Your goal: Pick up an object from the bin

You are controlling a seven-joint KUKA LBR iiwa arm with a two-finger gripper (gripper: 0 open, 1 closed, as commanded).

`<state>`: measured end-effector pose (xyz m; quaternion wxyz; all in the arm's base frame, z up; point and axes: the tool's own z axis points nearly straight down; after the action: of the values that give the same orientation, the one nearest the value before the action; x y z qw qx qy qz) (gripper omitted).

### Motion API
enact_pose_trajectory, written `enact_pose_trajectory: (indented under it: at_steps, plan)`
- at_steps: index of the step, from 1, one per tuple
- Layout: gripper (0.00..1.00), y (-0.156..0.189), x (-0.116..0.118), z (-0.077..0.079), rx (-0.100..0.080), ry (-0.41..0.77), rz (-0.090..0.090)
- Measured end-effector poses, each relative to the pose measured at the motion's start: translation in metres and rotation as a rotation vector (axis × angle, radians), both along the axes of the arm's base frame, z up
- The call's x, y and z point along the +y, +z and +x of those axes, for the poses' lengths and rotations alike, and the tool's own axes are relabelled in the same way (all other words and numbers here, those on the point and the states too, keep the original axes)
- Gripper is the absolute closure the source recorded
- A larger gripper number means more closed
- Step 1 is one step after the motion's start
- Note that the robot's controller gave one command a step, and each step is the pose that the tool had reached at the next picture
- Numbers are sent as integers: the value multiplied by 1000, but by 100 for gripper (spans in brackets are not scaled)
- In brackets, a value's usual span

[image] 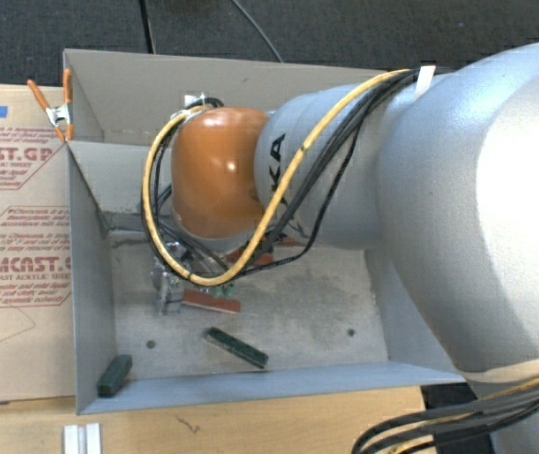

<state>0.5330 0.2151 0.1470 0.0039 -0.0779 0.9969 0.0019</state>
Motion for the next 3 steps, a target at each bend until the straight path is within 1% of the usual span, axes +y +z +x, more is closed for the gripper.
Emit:
enact_pose_trajectory:
  at_steps: [1,2,3]
  plan:
    - [100,6,12,-9,9,-57,-4]
    - [100,3,1,11,6,-147,0]
    - [0,7,-33,-22,7,-153,-4]
